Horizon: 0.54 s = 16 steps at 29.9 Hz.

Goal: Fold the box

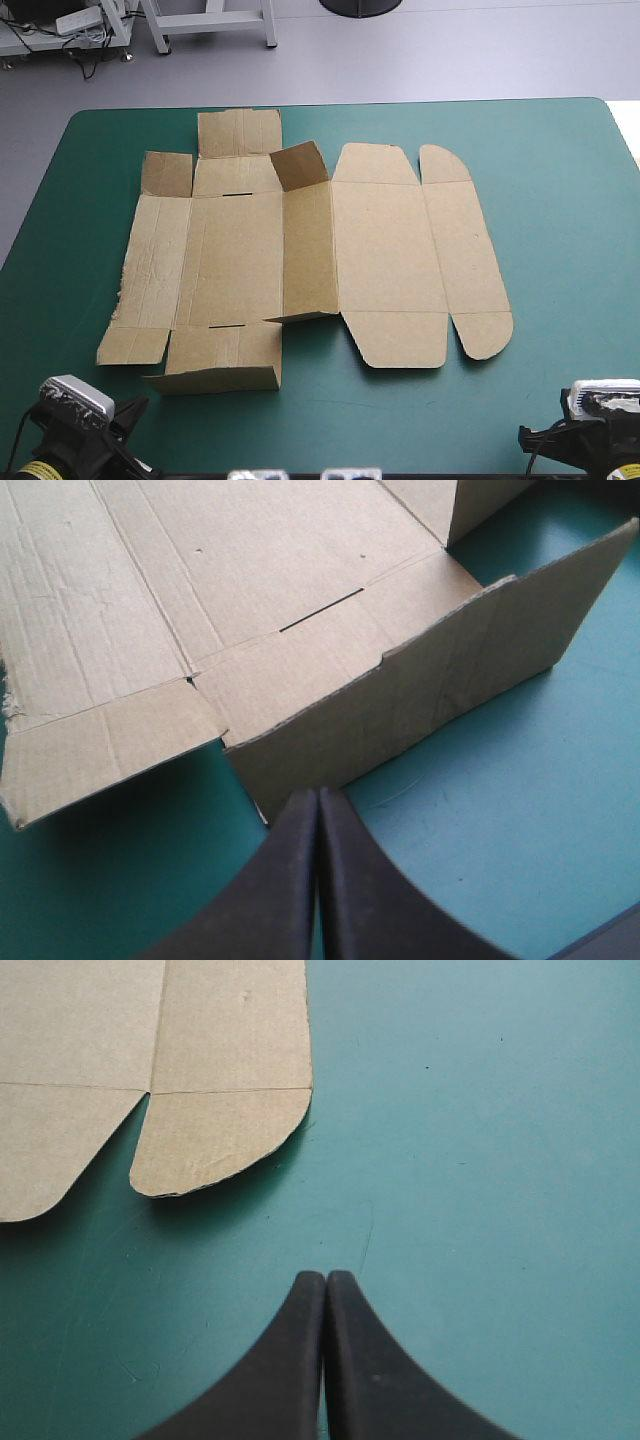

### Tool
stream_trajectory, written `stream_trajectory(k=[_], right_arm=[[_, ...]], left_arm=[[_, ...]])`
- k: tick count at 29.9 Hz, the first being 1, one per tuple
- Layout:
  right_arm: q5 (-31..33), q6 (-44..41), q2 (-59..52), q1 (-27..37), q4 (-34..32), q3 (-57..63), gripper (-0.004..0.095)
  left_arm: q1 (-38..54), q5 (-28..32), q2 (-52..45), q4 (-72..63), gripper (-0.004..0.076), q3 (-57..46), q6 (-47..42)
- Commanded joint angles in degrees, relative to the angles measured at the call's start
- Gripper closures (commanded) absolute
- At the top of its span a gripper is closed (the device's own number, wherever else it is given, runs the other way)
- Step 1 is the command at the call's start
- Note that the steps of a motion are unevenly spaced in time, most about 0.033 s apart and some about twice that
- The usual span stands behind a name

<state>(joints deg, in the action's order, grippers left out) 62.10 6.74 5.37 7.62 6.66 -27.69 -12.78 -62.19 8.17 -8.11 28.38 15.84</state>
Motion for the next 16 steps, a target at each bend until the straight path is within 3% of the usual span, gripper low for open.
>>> stream_trajectory(k=[1, 11, 16], right_arm=[[-3.64, 0.41, 0.79, 0.07, 0.45, -1.28, 0.0928], [-3.64, 0.41, 0.79, 0.07, 0.45, -1.28, 0.0928], [-3.64, 0.41, 0.79, 0.07, 0.45, -1.28, 0.0928]], left_arm=[[-0.32, 3.32, 0.87, -0.73, 0.0733, 1.48, -0.26], [-0.32, 4.41, 0.97, -1.16, 0.0733, 1.81, 0.1], [-0.32, 6.11, 5.2, -3.3, 0.0733, 7.34, 0.89]])
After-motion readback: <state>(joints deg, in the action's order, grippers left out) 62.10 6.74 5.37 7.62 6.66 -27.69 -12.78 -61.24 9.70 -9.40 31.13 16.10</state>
